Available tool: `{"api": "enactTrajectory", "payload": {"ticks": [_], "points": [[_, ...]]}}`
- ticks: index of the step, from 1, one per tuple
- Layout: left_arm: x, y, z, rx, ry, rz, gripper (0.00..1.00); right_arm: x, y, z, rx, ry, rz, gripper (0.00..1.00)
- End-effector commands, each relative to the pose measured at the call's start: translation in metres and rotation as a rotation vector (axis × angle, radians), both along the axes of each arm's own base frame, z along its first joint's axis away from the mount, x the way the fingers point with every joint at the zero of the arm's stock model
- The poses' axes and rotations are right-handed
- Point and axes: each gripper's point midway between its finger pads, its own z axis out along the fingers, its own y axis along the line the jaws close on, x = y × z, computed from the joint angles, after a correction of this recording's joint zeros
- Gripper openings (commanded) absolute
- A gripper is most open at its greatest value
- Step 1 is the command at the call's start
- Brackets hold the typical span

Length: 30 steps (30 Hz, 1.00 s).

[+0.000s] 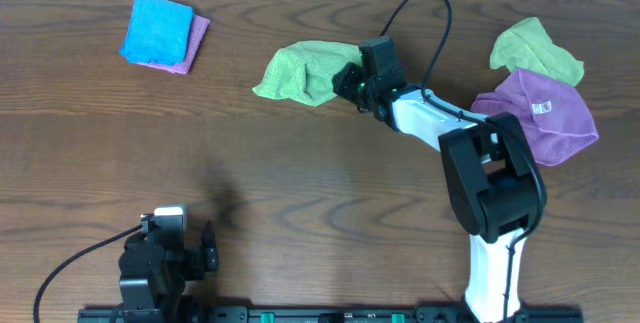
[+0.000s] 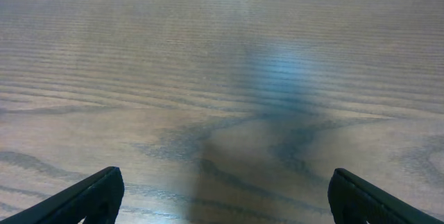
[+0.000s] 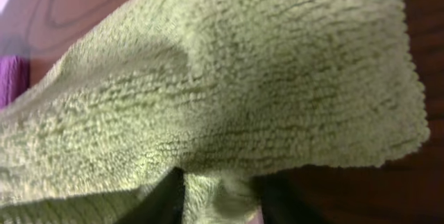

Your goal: Fold the cloth

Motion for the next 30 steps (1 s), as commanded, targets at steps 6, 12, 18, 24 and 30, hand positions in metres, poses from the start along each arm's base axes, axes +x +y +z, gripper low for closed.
{"api": "enactTrajectory", "payload": {"ticks": [6, 12, 18, 24, 30], "points": [[-0.006, 0.003, -0.018, 0.035, 0.056, -0.004, 0.95, 0.005, 0.001, 0.004, -0.006, -0.048, 0.064, 0.01], [-0.006, 0.003, -0.018, 0.035, 0.056, -0.004, 0.95, -0.008, -0.006, 0.061, -0.037, -0.088, 0.116, 0.01], [-0.006, 0.003, -0.018, 0.035, 0.056, -0.004, 0.95, -0.068, -0.026, 0.087, -0.087, 0.096, 0.129, 0.01], [-0.006, 0.003, -0.018, 0.035, 0.056, -0.004, 0.95, -0.134, -0.075, 0.083, -0.304, 0.323, 0.05, 0.01], [-0.006, 0.003, -0.018, 0.035, 0.056, -0.004, 0.95, -0.161, -0.088, 0.076, -0.363, 0.437, 0.055, 0.24]]}}
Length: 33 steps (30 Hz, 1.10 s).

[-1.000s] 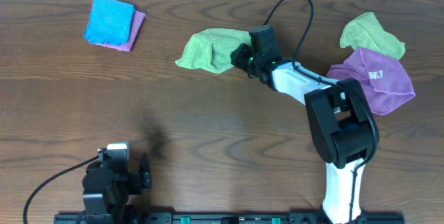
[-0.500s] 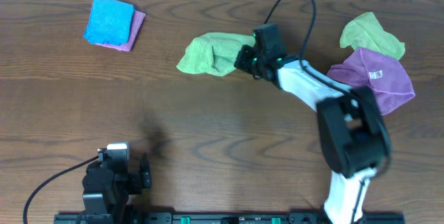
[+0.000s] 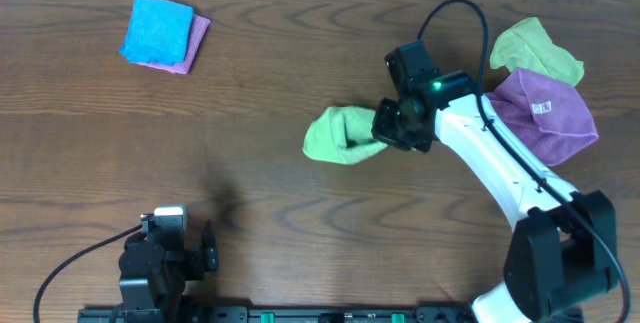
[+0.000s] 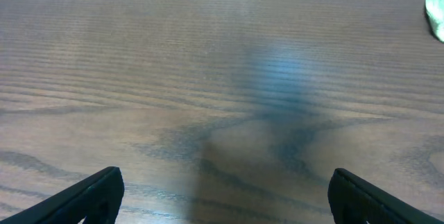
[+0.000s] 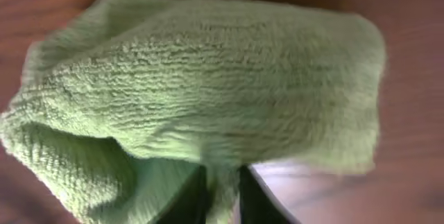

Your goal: Fold the cloth

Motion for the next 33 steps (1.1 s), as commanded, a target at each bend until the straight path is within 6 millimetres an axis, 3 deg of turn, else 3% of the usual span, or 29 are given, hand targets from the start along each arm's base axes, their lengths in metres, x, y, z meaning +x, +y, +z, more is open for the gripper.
{"api": "enactTrajectory", "payload": {"ticks": [1, 6, 12, 16, 21, 25, 29, 33], "points": [[-0.006, 0.003, -0.017, 0.035, 0.056, -0.004, 0.95, -0.003, -0.005, 0.001, -0.042, -0.002, 0.004, 0.27], [-0.006, 0.003, -0.018, 0.035, 0.057, -0.004, 0.95, -0.002, -0.006, 0.001, -0.059, -0.015, 0.071, 0.45], [-0.006, 0.003, -0.017, 0.035, 0.056, -0.004, 0.95, -0.002, -0.012, 0.0, -0.088, -0.022, 0.097, 0.57], [-0.006, 0.003, -0.018, 0.035, 0.057, -0.004, 0.95, -0.015, -0.027, -0.003, -0.098, 0.063, -0.052, 0.55], [-0.006, 0.003, -0.017, 0.035, 0.056, -0.004, 0.95, -0.033, -0.053, -0.013, -0.099, 0.178, -0.25, 0.64], [-0.006, 0.003, -0.017, 0.035, 0.056, -0.004, 0.95, -0.034, -0.053, -0.03, -0.029, 0.192, -0.264, 0.65], [-0.006, 0.003, -0.018, 0.035, 0.057, -0.004, 0.95, -0.025, -0.037, -0.049, 0.105, 0.141, -0.197, 0.67], [-0.006, 0.003, -0.018, 0.035, 0.057, -0.004, 0.95, -0.025, -0.037, -0.065, 0.119, 0.114, -0.195, 0.67]]}}
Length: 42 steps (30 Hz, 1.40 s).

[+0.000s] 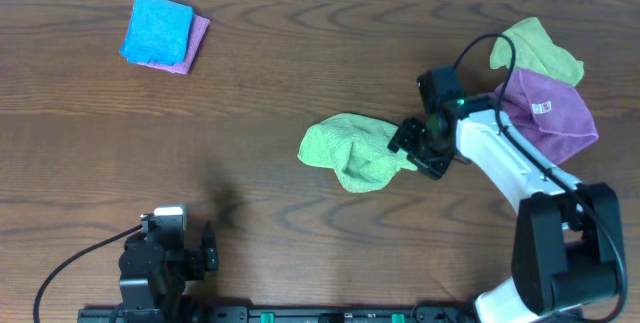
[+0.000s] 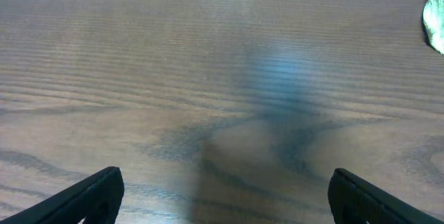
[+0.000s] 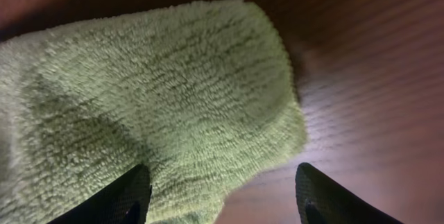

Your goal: Fold the cloth

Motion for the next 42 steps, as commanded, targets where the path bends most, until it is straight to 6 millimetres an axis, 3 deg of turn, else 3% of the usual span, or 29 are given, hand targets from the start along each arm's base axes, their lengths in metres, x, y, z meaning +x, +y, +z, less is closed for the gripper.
{"api": "enactTrajectory", "payload": {"ticks": [1, 4, 6, 7, 10, 11, 20, 23, 29, 36, 37, 38, 40, 42], "points": [[-0.006, 0.003, -0.018, 0.033, 0.057, -0.006, 0.95, -0.007, 0.003, -0.008, 0.038, 0.003, 0.018, 0.67], [-0.006, 0.003, -0.018, 0.033, 0.057, -0.006, 0.95, -0.006, 0.003, -0.015, 0.042, -0.02, 0.025, 0.64], [-0.006, 0.003, -0.018, 0.033, 0.057, -0.006, 0.95, -0.003, 0.004, -0.017, 0.044, -0.041, 0.025, 0.55], [-0.006, 0.003, -0.018, 0.033, 0.057, -0.006, 0.95, -0.001, 0.004, -0.018, 0.043, -0.053, 0.032, 0.46], [-0.006, 0.003, -0.018, 0.033, 0.057, -0.006, 0.95, 0.014, 0.008, -0.014, 0.051, -0.129, 0.082, 0.07], [-0.006, 0.003, -0.018, 0.033, 0.057, -0.006, 0.95, 0.02, 0.009, -0.013, 0.054, -0.156, 0.094, 0.01], [-0.006, 0.003, -0.018, 0.033, 0.057, -0.006, 0.95, 0.058, 0.022, 0.004, 0.098, -0.342, 0.142, 0.01], [-0.006, 0.003, -0.018, 0.033, 0.057, -0.006, 0.95, 0.081, 0.044, 0.028, 0.18, -0.498, 0.241, 0.01], [-0.006, 0.003, -0.018, 0.033, 0.057, -0.006, 0.95, 0.113, 0.061, 0.062, 0.212, -0.709, 0.273, 0.01], [-0.006, 0.003, -0.018, 0.033, 0.057, -0.006, 0.95, 0.137, 0.052, 0.077, 0.139, -0.826, 0.23, 0.03], [-0.006, 0.003, -0.018, 0.033, 0.057, -0.006, 0.95, 0.14, 0.049, 0.08, 0.126, -0.845, 0.22, 0.06], [-0.006, 0.003, -0.018, 0.033, 0.057, -0.006, 0.95, 0.145, 0.047, 0.083, 0.112, -0.87, 0.21, 0.15], [-0.006, 0.003, -0.018, 0.033, 0.057, -0.006, 0.95, 0.154, 0.045, 0.092, 0.094, -0.921, 0.192, 0.48], [-0.006, 0.003, -0.018, 0.033, 0.057, -0.006, 0.95, 0.159, 0.045, 0.101, 0.097, -0.963, 0.187, 0.62]]}}
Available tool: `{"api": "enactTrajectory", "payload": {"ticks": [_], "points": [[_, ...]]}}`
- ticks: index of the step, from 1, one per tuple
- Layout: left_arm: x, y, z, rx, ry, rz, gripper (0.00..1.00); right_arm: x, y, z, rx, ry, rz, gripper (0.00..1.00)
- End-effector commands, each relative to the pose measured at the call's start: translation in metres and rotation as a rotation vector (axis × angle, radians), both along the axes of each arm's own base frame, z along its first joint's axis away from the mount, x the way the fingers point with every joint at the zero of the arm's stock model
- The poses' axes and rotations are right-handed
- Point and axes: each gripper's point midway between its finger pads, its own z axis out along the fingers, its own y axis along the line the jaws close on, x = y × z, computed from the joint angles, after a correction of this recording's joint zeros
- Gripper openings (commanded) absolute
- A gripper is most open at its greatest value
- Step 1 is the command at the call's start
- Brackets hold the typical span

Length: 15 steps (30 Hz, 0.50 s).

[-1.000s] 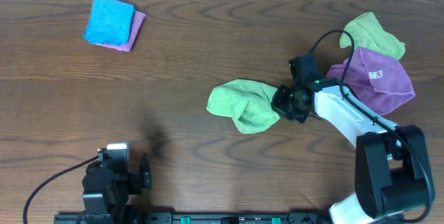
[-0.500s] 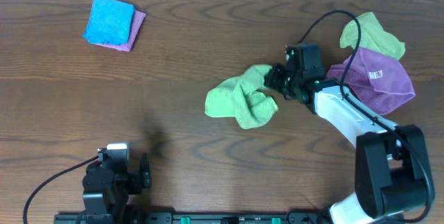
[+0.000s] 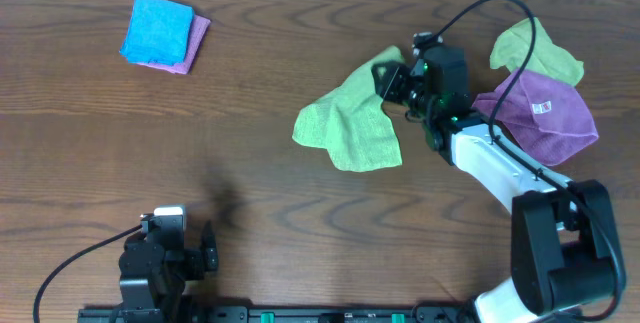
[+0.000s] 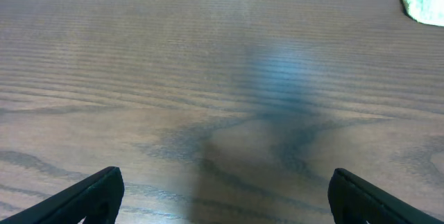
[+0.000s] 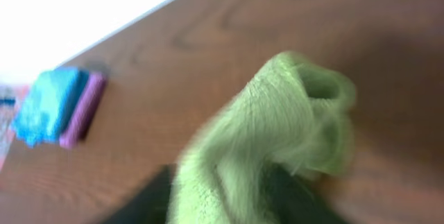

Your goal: Fold the cloth

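A light green cloth lies partly spread on the middle of the wooden table, one corner lifted at its upper right. My right gripper is shut on that raised corner; in the right wrist view the cloth bunches between the dark fingers, blurred. My left gripper stands open low over bare wood at the near left; its arm shows in the overhead view. A pale edge of the green cloth shows at the top right of the left wrist view.
A folded blue cloth sits on a folded pink one at the far left. A crumpled green cloth and a purple cloth lie at the far right. The table's far edge runs along the top.
My right gripper was open beside the cloth's right edge on the table. Now it is shut on a corner of the cloth, lifted and farther back. The cloth lies more spread out.
My right gripper held the green cloth bunched at the far middle of the table. It then held it nearer and to the right, still bunched. Then the cloth lay on the table with the gripper open beside it. Now a corner is gripped and raised. The left arm stayed still.
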Motion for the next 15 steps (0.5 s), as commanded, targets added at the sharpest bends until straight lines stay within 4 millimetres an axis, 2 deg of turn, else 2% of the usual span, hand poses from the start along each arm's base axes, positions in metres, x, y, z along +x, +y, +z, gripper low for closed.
{"api": "enactTrajectory", "payload": {"ticks": [1, 3, 7, 12, 15], "points": [[-0.006, 0.003, -0.018, 0.033, 0.057, -0.006, 0.95, 0.008, -0.003, 0.013, -0.022, -0.063, -0.026, 0.66], [-0.006, 0.003, -0.018, 0.033, 0.057, -0.006, 0.95, 0.007, 0.0, 0.017, -0.009, -0.062, -0.013, 0.71], [-0.006, 0.003, -0.018, 0.033, 0.057, -0.006, 0.95, -0.008, 0.003, 0.014, 0.007, 0.008, 0.016, 0.74], [-0.006, 0.003, -0.018, 0.033, 0.057, -0.006, 0.95, -0.049, -0.007, -0.004, -0.005, 0.221, 0.006, 0.75], [-0.006, 0.003, -0.018, 0.033, 0.057, -0.006, 0.95, -0.083, -0.016, -0.018, -0.041, 0.37, 0.001, 0.73]]}}
